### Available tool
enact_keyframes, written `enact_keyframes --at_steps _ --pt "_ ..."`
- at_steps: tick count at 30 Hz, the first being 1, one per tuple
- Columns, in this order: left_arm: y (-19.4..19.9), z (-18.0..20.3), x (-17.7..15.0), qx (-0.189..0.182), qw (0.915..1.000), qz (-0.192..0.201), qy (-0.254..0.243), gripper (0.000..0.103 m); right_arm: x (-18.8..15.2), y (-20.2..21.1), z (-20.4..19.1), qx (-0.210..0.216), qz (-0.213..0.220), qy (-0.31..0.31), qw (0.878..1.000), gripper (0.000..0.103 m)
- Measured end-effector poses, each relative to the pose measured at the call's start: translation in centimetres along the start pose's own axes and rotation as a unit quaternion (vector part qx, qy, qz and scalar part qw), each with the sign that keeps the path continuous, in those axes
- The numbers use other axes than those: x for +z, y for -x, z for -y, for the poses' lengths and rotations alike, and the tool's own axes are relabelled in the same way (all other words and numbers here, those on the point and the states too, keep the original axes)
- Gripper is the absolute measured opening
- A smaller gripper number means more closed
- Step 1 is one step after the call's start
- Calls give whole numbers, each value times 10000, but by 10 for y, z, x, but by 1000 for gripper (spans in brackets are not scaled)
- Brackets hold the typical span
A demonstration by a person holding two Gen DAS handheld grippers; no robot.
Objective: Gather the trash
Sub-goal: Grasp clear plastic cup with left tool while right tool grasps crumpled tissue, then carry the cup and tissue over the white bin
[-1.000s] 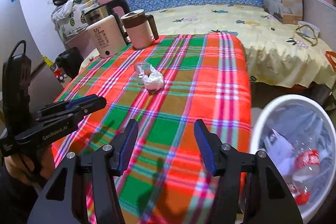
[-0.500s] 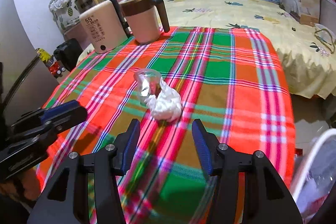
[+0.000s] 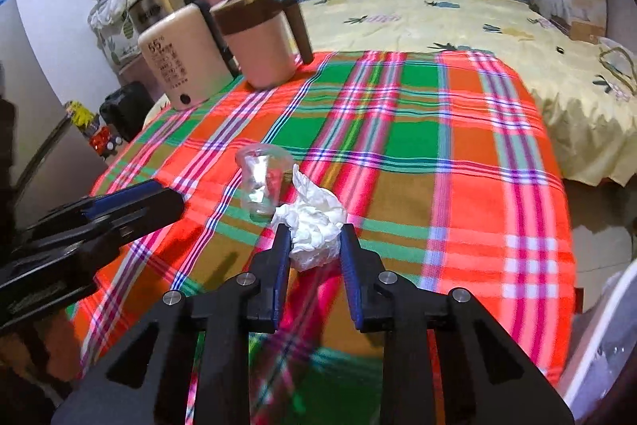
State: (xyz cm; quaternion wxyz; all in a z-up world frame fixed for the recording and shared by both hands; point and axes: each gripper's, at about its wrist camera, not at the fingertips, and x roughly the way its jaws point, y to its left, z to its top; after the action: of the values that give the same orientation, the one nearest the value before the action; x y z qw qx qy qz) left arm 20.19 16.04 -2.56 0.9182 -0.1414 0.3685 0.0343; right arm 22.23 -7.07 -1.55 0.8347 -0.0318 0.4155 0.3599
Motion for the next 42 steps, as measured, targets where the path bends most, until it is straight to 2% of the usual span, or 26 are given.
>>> enact_keyframes --at_steps 3,11,13,15,24,42 --pt "-17 6 4 -24 9999 -91 86 41 -6 15 12 -39 93 -123 9999 27" --pt "-57 20 9 322 9990 -247 179 40 -17 30 37 -93 160 -420 9989 27" --pt "-61 23 8 387 9988 -270 128 33 -19 34 41 -123 194 -485 9986 27" --pt "-63 25 7 434 9987 -264 58 32 -22 41 45 -152 250 -532 9982 27" --pt "-28 54 -5 146 9995 -80 -268 31 -35 74 51 -337 510 -646 9960 27" --pt "52 130 -53 -477 9961 127 -733 31 -77 134 63 -697 795 -851 9907 27"
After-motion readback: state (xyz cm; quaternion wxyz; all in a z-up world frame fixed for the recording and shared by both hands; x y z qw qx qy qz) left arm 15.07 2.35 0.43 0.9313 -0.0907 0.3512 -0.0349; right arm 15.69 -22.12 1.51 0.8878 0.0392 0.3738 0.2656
